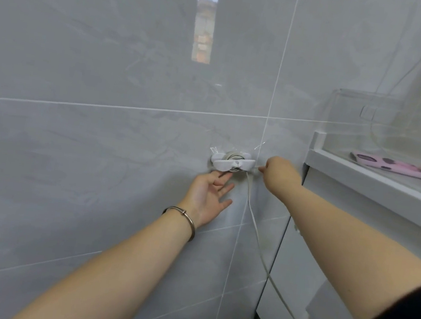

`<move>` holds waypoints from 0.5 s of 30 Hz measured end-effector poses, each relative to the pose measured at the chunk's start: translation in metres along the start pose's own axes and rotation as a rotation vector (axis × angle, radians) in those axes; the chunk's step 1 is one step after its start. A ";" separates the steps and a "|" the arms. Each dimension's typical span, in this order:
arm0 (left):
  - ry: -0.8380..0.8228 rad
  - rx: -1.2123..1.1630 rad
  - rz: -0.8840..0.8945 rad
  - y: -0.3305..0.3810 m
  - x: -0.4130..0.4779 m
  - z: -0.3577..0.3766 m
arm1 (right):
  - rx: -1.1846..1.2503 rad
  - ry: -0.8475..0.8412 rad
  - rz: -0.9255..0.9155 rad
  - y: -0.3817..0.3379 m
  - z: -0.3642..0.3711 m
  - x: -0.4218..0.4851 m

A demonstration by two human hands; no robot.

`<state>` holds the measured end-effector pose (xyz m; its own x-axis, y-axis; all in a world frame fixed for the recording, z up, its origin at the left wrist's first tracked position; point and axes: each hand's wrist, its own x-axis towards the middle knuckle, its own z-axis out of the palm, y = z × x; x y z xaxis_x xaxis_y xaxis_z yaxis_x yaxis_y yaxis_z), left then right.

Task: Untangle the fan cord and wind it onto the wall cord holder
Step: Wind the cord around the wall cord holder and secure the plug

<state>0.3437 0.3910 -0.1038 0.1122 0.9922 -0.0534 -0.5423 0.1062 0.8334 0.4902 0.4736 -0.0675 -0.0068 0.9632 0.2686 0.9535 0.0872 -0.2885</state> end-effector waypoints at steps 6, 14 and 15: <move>-0.015 0.023 0.008 0.008 -0.008 -0.006 | -0.239 0.200 -0.155 -0.011 -0.027 0.007; 0.007 0.337 -0.126 0.012 -0.013 -0.011 | 0.359 0.033 0.042 -0.029 -0.069 0.020; 0.004 0.379 -0.138 0.013 -0.014 -0.009 | 0.561 -0.052 0.112 -0.032 -0.074 0.020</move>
<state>0.3275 0.3790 -0.0976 0.1584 0.9707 -0.1807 -0.1767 0.2080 0.9620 0.4817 0.4715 0.0148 0.0563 0.9844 0.1666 0.6437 0.0918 -0.7598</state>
